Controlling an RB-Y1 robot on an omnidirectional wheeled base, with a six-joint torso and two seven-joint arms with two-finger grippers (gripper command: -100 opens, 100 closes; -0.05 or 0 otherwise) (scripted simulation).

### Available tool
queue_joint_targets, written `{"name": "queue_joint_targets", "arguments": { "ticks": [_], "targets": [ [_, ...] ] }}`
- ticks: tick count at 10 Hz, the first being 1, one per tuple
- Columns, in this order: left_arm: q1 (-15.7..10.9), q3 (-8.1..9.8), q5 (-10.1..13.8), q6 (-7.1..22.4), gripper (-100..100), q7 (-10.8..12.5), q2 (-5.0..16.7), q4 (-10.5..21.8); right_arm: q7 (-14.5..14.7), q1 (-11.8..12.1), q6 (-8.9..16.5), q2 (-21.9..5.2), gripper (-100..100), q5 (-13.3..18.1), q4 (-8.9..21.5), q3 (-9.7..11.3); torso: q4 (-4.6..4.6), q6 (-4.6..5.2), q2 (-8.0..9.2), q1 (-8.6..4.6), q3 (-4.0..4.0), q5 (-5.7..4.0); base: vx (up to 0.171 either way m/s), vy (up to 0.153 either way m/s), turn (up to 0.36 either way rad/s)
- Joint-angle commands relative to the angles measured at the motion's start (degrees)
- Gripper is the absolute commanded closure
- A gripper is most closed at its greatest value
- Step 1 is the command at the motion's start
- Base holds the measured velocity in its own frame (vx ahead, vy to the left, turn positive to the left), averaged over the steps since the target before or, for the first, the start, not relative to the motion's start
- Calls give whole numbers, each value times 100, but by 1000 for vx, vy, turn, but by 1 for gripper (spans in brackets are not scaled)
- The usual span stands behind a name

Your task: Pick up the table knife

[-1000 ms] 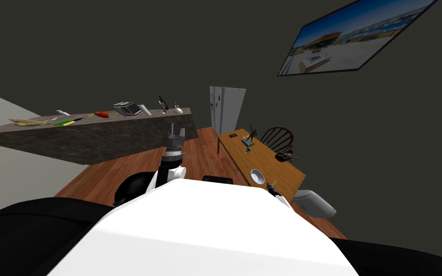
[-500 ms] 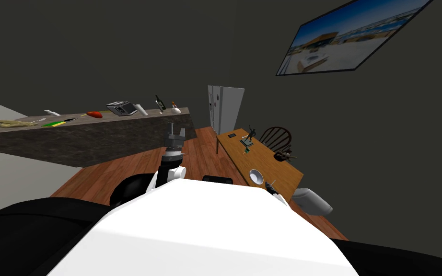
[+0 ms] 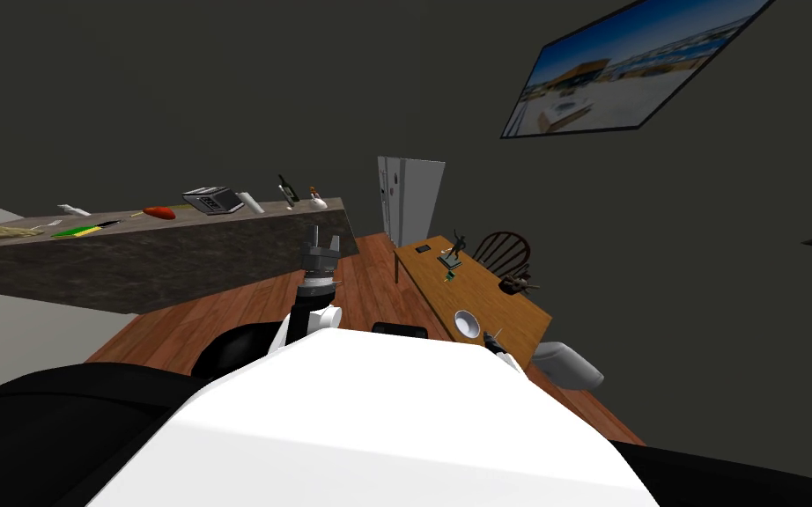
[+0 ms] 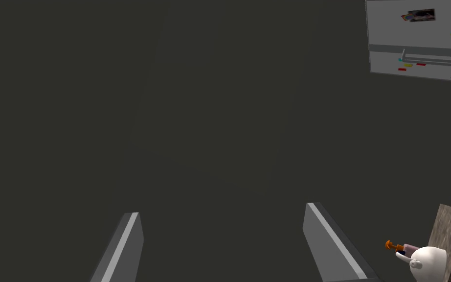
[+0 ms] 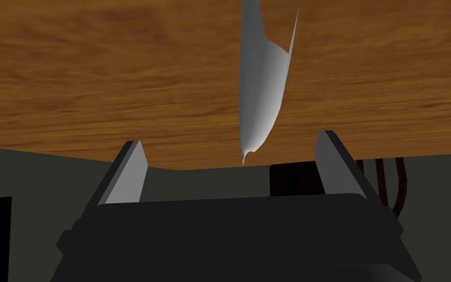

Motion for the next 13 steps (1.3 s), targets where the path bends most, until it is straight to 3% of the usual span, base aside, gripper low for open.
{"name": "queue_joint_targets", "arguments": {
  "ticks": [1,2,6,7,8,11,13],
  "targets": [
    [0,0,0,0,0,0,0,0,0,0,0,0,-100,0,0,0,0,0,0,0,0,0,6,-11,-6],
    [0,0,0,0,0,0,0,0,-3,-4,-6,5,100,10,5,-3,1,0,3,5,2,1,0,0,0],
    [0,0,0,0,0,0,0,0,-7,-7,-4,6,100,5,3,-6,-1,-2,9,5,4,1,0,0,0],
    [0,0,0,0,0,0,0,0,-4,-7,-6,6,0,6,2,-4,-1,0,8,5,3,1,0,0,0],
    [0,0,0,0,0,0,0,0,22,101,67,-91,100,-180,-120,61,-1,0,8,6,3,1,-19,37,88],
    [-1,-1,0,0,0,0,-1,0,96,408,273,-320,100,-674,-500,239,0,-1,19,30,9,6,-28,61,89],
    [-1,-1,0,0,0,0,-1,0,106,441,298,-325,100,-709,-558,258,-1,0,18,30,8,7,-17,37,32]
  ]
}}
